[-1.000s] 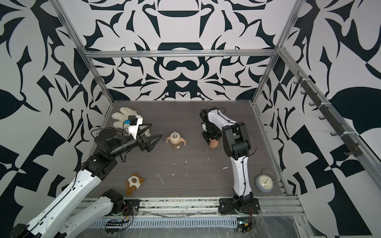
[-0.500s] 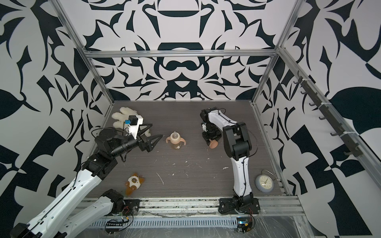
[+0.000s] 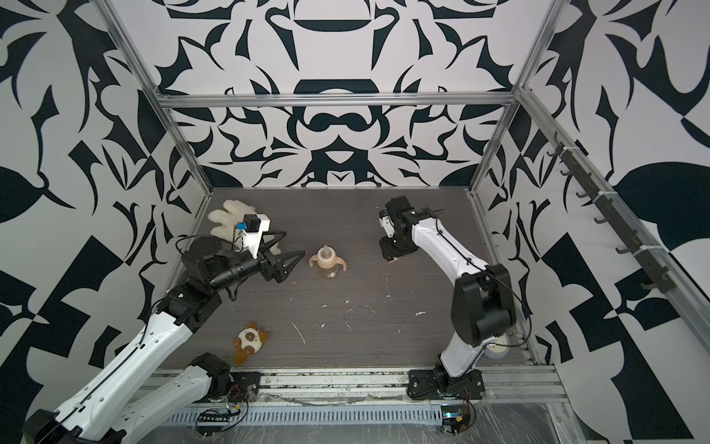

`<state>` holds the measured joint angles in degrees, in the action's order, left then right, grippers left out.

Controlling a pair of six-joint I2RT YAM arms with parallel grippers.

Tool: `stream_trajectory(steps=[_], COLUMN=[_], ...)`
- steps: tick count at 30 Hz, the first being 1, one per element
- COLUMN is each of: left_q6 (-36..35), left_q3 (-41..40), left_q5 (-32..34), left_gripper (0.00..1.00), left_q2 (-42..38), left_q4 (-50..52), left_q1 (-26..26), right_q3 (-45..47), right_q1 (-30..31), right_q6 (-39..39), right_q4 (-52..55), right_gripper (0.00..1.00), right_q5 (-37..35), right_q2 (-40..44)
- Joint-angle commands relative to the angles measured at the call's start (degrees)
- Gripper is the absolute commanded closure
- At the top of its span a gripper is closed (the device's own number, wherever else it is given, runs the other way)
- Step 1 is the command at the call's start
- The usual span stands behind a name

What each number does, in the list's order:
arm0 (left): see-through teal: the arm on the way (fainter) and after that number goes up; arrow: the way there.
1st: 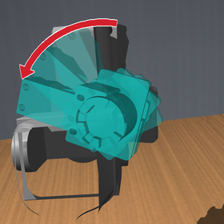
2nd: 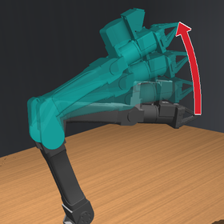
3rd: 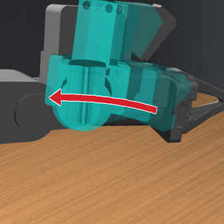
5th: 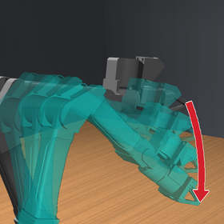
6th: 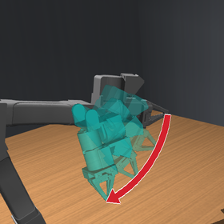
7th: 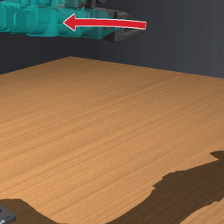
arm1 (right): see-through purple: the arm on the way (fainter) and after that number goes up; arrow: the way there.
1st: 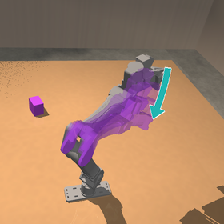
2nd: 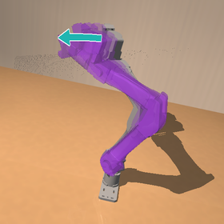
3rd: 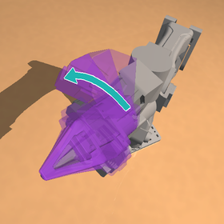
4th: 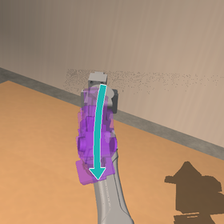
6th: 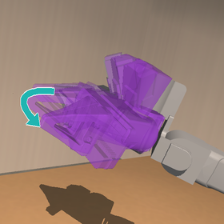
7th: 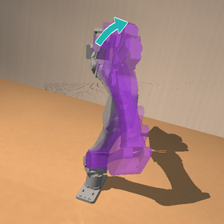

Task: Assemble the baby bottles
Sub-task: Pick up the lid from the center of the board, then close the lid on the baby bottle.

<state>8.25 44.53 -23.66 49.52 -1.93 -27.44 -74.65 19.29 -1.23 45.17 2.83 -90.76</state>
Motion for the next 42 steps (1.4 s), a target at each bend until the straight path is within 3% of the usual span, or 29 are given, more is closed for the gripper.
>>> stream_trajectory(steps=[1,11,19,28,42], left_q6=[0.9,3.3,4.7,5.1,5.3], left_q3=[0.6,2.0,3.6,4.8,7.2], left_q5=[-1.7,-2.6,-1.1,0.7,1.3], left_gripper=[0.01,0.01,0.01,0.01,0.01], left_q2=[1.1,2.3,2.3,1.2,4.3], left_q4=[-0.9,0.0,4.1,7.9,10.6], left_q1=[-0.1,-0.1,-0.1,0.0,0.2], right_q3=[5.8,16.5,20.8,25.8,28.6], right_q1=[0.5,3.6,7.5,10.3,12.2], right_q6=[2.3,4.9,8.3,9.4,11.1], right_q4=[-16.9,-42.7,-65.8,-83.6,-95.8], right_gripper=[0.46,0.47,0.47,0.47,0.46], right_q5=[4.3,12.4,17.5,21.1,25.5], right_q2=[9.2,13.9,10.7,5.3,-0.2])
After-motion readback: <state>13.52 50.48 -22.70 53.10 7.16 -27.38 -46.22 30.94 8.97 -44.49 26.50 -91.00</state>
